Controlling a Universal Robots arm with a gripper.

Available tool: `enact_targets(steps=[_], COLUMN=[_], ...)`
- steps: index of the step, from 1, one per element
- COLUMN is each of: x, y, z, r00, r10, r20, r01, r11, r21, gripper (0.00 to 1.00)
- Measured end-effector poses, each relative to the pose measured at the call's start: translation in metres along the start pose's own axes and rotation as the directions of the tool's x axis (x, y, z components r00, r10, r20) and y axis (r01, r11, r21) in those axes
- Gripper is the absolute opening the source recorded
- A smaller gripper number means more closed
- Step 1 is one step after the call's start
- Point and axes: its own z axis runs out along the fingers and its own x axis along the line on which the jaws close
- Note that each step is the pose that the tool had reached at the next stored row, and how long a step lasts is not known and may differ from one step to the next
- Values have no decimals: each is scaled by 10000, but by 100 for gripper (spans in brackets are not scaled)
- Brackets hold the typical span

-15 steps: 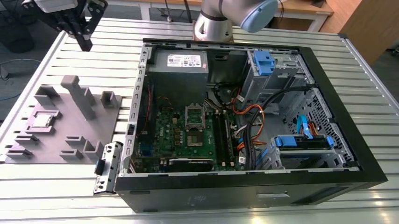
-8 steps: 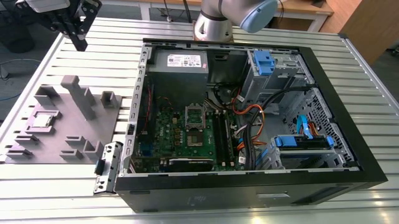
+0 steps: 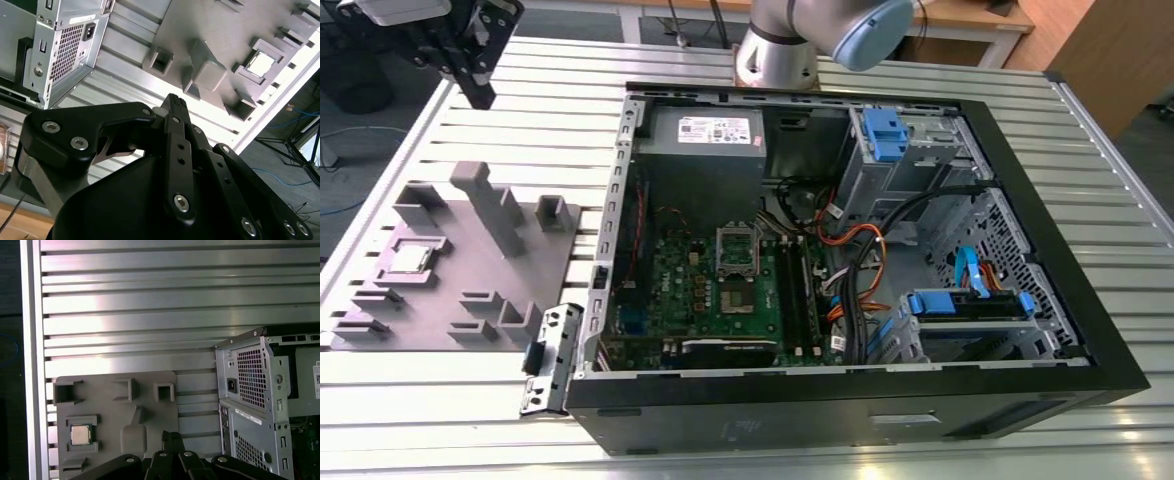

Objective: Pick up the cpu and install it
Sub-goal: 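Reach for the cpu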

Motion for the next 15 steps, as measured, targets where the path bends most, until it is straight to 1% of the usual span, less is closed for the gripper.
enact_targets(steps=[5,15], x=[40,78], y=[-3,-6], z=[-1,-3], r00=[10000,10000], r10=[-1,-1], r20=[1,0], r01=[1,1], r11=[10000,10000], r21=[-1,0], gripper=[11,11])
